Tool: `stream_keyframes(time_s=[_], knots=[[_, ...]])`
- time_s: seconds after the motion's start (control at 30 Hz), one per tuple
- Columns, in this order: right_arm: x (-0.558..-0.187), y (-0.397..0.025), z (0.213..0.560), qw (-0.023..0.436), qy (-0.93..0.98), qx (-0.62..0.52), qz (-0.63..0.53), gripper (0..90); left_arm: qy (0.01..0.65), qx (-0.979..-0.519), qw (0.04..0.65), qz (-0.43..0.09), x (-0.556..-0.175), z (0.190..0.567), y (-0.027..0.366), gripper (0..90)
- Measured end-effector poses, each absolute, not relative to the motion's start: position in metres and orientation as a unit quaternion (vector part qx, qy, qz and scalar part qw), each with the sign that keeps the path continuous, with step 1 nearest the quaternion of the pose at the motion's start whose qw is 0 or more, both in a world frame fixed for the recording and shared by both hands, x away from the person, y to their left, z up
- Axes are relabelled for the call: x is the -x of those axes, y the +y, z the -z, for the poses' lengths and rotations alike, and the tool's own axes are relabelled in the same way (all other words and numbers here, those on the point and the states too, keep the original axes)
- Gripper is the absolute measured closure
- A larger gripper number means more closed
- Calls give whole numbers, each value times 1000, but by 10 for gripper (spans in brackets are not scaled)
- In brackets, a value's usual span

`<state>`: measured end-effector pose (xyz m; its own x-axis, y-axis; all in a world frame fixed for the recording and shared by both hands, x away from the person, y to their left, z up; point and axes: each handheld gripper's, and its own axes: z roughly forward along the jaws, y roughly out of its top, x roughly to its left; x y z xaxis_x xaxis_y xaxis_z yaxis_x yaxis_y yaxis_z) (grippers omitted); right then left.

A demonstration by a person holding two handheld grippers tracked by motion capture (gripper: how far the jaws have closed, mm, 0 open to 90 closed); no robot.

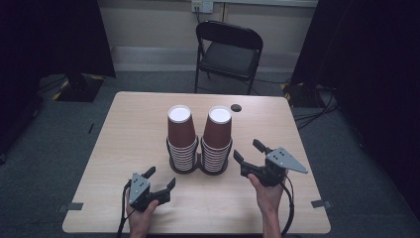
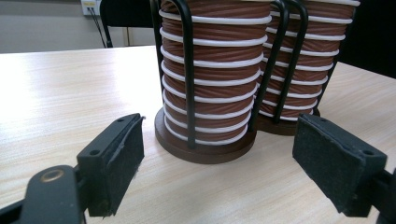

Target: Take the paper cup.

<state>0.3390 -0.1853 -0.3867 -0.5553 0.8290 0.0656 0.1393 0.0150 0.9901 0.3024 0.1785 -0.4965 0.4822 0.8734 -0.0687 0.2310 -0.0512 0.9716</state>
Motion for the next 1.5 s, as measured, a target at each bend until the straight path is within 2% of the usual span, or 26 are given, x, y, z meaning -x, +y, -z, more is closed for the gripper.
stream_keyframes(time_s=[0.23, 0.7, 0.93, 1.5], knots=[[-345, -178, 370, 282, 653, -357, -606, 144, 409, -662, 557, -292, -301, 497, 179, 163], [-378, -154, 351, 262, 678, -331, -602, 135, 412, -663, 552, -293, -302, 497, 179, 164], [-394, -146, 356, 239, 687, -335, -600, 135, 411, -664, 551, -294, -302, 497, 178, 164], [-421, -119, 361, 227, 699, -344, -584, 127, 416, -659, 554, -292, -302, 497, 178, 164]])
